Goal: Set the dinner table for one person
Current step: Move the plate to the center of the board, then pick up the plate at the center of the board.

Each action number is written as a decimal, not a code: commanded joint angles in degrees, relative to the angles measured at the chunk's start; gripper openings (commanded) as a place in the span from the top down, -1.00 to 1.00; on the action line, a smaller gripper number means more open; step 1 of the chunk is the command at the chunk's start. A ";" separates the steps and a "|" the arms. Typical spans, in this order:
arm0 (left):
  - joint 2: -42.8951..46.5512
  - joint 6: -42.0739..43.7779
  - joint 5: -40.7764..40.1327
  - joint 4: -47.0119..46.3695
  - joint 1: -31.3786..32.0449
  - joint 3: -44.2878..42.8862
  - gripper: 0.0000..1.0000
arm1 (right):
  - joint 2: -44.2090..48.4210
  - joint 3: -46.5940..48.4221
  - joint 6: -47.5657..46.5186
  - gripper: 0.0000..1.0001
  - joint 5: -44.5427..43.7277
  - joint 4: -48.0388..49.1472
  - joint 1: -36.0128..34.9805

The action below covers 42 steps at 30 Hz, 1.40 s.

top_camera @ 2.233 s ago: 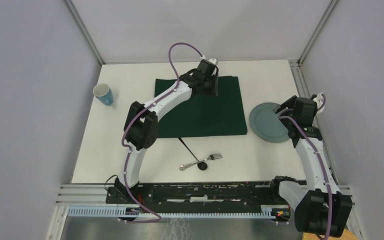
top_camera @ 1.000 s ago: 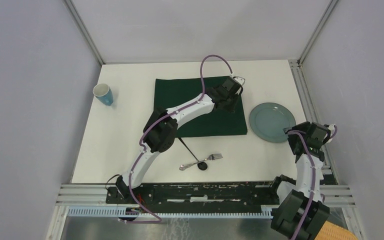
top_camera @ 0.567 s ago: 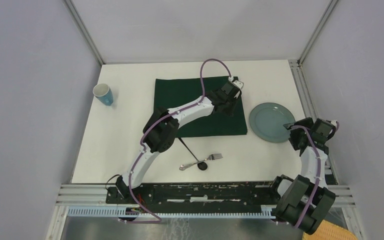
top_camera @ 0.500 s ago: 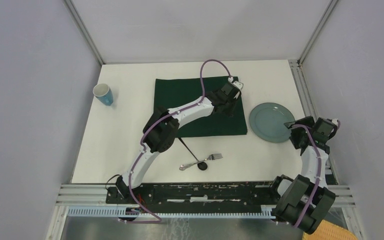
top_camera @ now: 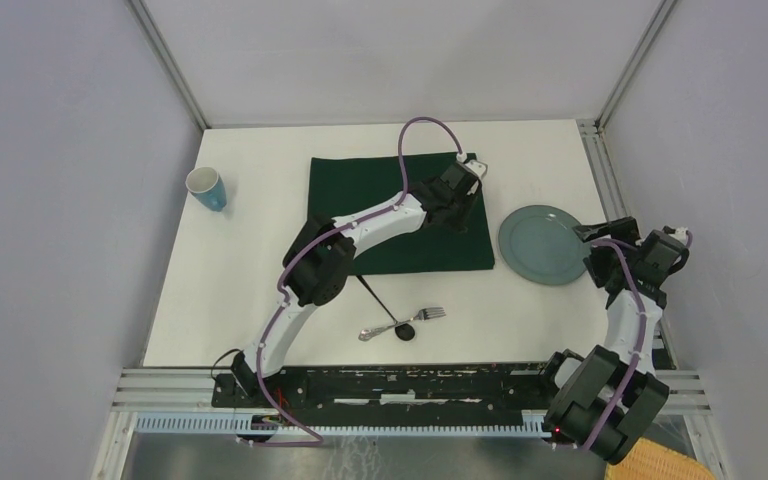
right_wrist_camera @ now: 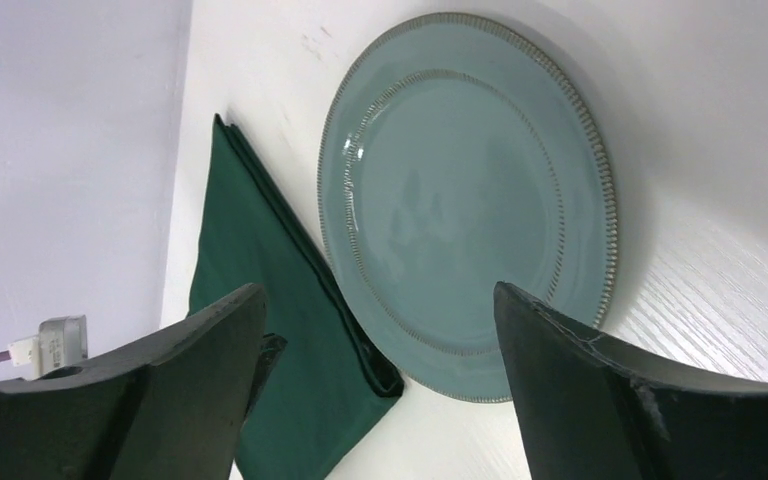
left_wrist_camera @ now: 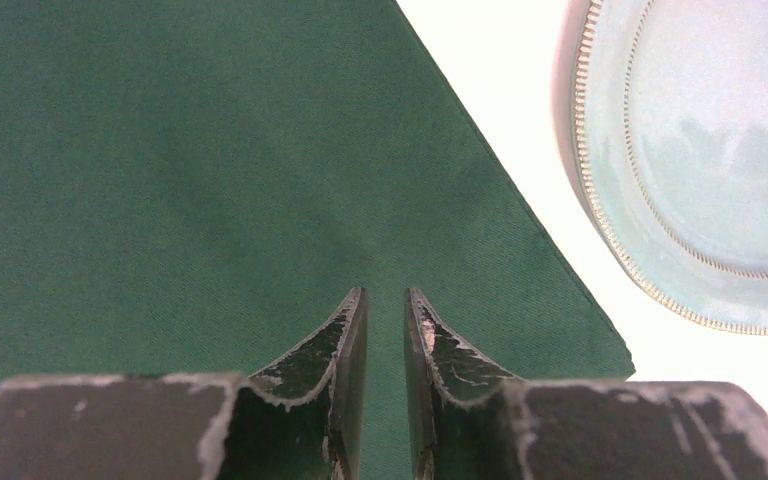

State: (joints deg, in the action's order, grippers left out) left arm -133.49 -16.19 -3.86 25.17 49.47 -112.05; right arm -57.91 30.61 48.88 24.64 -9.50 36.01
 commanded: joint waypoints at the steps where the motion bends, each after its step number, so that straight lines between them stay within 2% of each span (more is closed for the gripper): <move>1: 4.29 2.25 1.57 -2.34 -0.38 0.43 0.46 | -0.64 1.74 0.51 -0.85 4.12 6.12 0.76; 4: 4.41 2.29 1.99 -2.45 -0.52 0.41 0.46 | -2.01 0.97 -0.01 -0.78 5.20 8.46 1.70; 8: 4.29 2.39 2.77 -2.76 -0.72 0.34 0.46 | -4.14 -1.90 1.72 -0.84 10.36 15.06 4.99; 16: 3.60 2.14 3.59 -3.53 -0.85 0.34 0.46 | -11.70 -4.38 5.41 -0.81 19.54 23.82 11.74; 20: 3.03 1.66 6.02 -3.73 -0.85 -0.55 0.46 | -11.89 -5.43 4.99 -0.81 19.33 23.24 13.23; 34: 3.99 3.09 6.40 -5.13 -1.13 0.36 0.46 | -16.90 -2.91 4.11 -0.80 21.84 22.75 14.20; 42: 5.23 3.31 7.61 -6.48 -1.81 2.33 0.46 | -19.24 -2.00 0.87 -0.79 21.37 18.64 15.19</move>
State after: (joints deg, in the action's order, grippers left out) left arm -133.45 -16.10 2.20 21.89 48.45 -110.85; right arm -77.28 26.24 52.71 44.36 10.09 50.54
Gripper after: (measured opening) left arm 0.271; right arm 0.898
